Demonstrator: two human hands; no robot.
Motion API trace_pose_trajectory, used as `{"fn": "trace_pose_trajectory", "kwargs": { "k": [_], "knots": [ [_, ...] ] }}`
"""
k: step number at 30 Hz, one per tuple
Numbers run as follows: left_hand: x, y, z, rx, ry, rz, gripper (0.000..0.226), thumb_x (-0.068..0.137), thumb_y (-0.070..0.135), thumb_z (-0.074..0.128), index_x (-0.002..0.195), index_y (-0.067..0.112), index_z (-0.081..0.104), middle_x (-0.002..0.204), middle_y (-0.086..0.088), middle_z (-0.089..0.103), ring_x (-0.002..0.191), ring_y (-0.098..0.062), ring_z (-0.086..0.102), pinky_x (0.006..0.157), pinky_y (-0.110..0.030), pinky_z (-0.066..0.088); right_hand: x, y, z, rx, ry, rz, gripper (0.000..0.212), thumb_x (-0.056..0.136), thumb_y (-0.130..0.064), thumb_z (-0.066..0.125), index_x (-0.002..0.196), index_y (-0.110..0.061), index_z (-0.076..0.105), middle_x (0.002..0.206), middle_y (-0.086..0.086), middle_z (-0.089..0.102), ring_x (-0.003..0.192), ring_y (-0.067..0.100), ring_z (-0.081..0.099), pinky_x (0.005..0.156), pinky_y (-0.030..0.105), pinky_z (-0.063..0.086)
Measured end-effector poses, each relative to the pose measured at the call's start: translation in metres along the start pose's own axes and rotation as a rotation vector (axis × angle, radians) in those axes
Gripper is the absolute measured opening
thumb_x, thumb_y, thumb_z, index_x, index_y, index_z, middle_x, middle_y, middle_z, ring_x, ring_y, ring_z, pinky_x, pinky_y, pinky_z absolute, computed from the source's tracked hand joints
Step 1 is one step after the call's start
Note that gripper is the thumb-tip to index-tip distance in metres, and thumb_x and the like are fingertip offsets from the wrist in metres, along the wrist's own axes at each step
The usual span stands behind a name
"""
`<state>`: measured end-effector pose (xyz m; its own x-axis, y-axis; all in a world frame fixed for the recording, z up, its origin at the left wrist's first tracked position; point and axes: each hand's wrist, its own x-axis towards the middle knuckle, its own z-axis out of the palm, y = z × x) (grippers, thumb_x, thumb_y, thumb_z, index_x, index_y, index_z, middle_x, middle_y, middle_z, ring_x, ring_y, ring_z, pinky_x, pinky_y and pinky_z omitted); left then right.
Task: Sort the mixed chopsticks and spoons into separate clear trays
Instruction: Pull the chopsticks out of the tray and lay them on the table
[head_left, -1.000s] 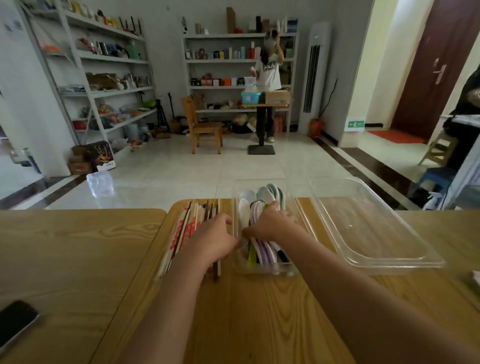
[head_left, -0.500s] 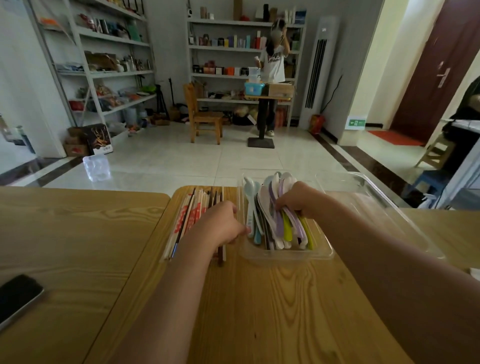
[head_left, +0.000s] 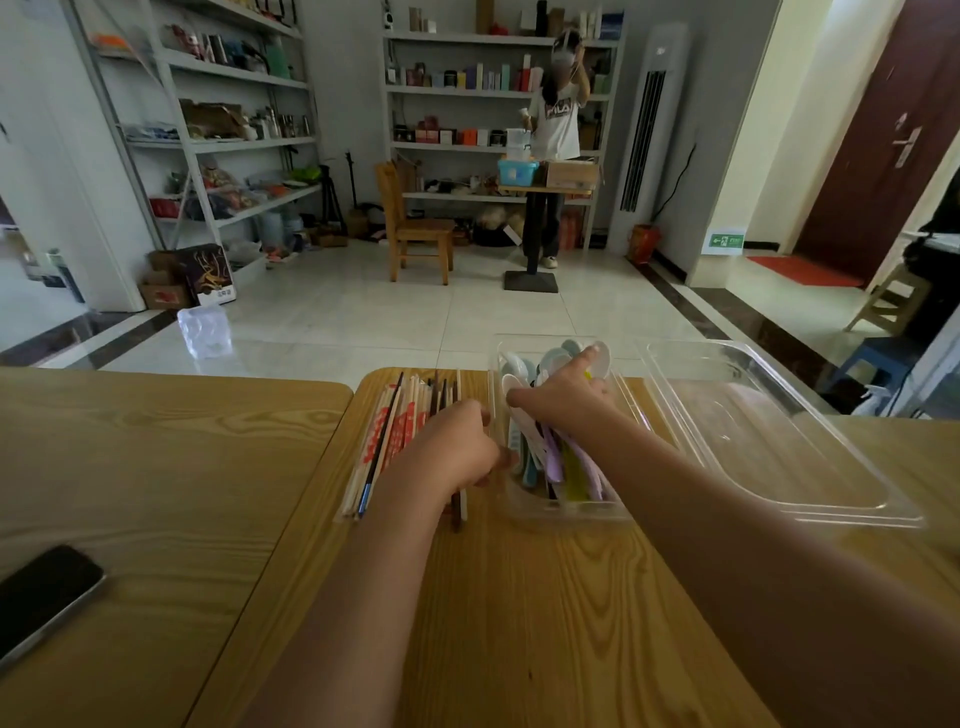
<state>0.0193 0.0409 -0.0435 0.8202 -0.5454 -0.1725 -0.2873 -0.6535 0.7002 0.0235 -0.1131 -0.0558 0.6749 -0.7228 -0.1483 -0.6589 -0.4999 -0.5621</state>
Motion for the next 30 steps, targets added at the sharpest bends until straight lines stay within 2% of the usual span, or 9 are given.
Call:
{"fn": "trace_pose_trajectory", "kwargs": {
  "k": [3,6,9,12,15,18,23,26,30],
  "knots": [
    [0.001,0.000,-0.001,-0.021,-0.012,-0.011,0.060,0.089,0.023,0.071,0.142,0.015,0.043,0.101,0.001,0.060,0.086,-0.017,0.066,0.085,-0.039,0.058,0.003,-0.005,-0.008,-0.015,-0.187,-0.007,0.133,0.064,-0.047,0.072,0.150,-0.021,-0.025,0.148,0.024,0.033,0.122,0.041,0.049,0.100,0.049,0.048],
    [0.002,0.000,-0.001,-0.020,-0.014,-0.011,0.058,0.089,0.022,0.070,0.140,0.015,0.044,0.100,0.001,0.060,0.086,-0.017,0.066,0.084,-0.038,0.058,0.000,-0.002,-0.022,0.072,-0.267,-0.050,0.117,0.080,-0.035,0.072,0.154,-0.016,-0.017,0.146,0.019,0.037,0.113,0.031,0.051,0.092,0.038,0.050],
    [0.003,0.000,-0.001,-0.007,-0.009,-0.007,0.058,0.090,0.023,0.070,0.141,0.015,0.043,0.100,0.001,0.061,0.084,-0.016,0.066,0.080,-0.034,0.058,-0.008,0.008,-0.029,0.109,-0.342,-0.085,0.124,0.078,-0.030,0.078,0.153,-0.021,-0.020,0.148,0.017,0.035,0.120,0.034,0.049,0.098,0.042,0.048],
    [0.003,-0.002,0.000,0.021,-0.004,0.000,0.059,0.089,0.023,0.070,0.141,0.016,0.043,0.099,0.002,0.060,0.084,-0.016,0.066,0.080,-0.034,0.058,-0.013,0.013,-0.013,-0.016,-0.273,-0.086,0.139,0.071,-0.035,0.085,0.150,-0.023,-0.029,0.150,0.023,0.031,0.130,0.041,0.044,0.103,0.047,0.043],
    [0.002,-0.001,0.001,0.049,-0.002,0.003,0.060,0.089,0.024,0.070,0.142,0.018,0.043,0.094,0.006,0.057,0.085,-0.016,0.067,0.082,-0.036,0.058,-0.020,0.014,0.004,-0.094,-0.065,-0.117,0.133,0.074,-0.046,0.079,0.150,-0.023,-0.028,0.143,0.028,0.033,0.131,0.041,0.037,0.106,0.051,0.037],
    [0.000,0.000,0.000,0.052,0.006,0.003,0.063,0.089,0.025,0.070,0.144,0.017,0.041,0.089,0.009,0.053,0.084,-0.013,0.066,0.076,-0.030,0.056,-0.013,0.015,0.009,-0.062,0.023,-0.131,0.125,0.076,-0.051,0.073,0.151,-0.022,-0.023,0.134,0.027,0.043,0.123,0.041,0.044,0.101,0.051,0.043],
    [-0.001,-0.001,0.000,0.026,-0.002,0.006,0.061,0.089,0.019,0.069,0.144,0.016,0.041,0.093,0.007,0.054,0.085,-0.014,0.066,0.083,-0.035,0.058,0.000,0.019,-0.015,0.113,-0.045,-0.107,0.114,0.077,-0.024,0.078,0.152,-0.026,-0.008,0.105,0.012,0.059,0.083,0.027,0.064,0.068,0.040,0.057],
    [-0.001,0.001,0.000,-0.003,-0.002,0.004,0.063,0.088,0.020,0.071,0.144,0.013,0.041,0.097,0.007,0.051,0.085,-0.014,0.065,0.085,-0.036,0.058,0.004,0.023,-0.034,0.207,-0.084,-0.028,0.102,0.076,-0.014,0.079,0.149,-0.022,0.008,0.096,0.010,0.056,0.083,0.026,0.065,0.075,0.041,0.059],
    [-0.001,0.000,0.000,-0.020,-0.003,0.008,0.066,0.088,0.022,0.072,0.145,0.012,0.040,0.102,0.003,0.056,0.084,-0.014,0.066,0.082,-0.034,0.058,0.002,0.022,-0.042,0.288,-0.135,0.039,0.090,0.077,-0.006,0.078,0.144,-0.015,0.019,0.091,0.010,0.052,0.075,0.023,0.061,0.061,0.034,0.054]
  ]
}}
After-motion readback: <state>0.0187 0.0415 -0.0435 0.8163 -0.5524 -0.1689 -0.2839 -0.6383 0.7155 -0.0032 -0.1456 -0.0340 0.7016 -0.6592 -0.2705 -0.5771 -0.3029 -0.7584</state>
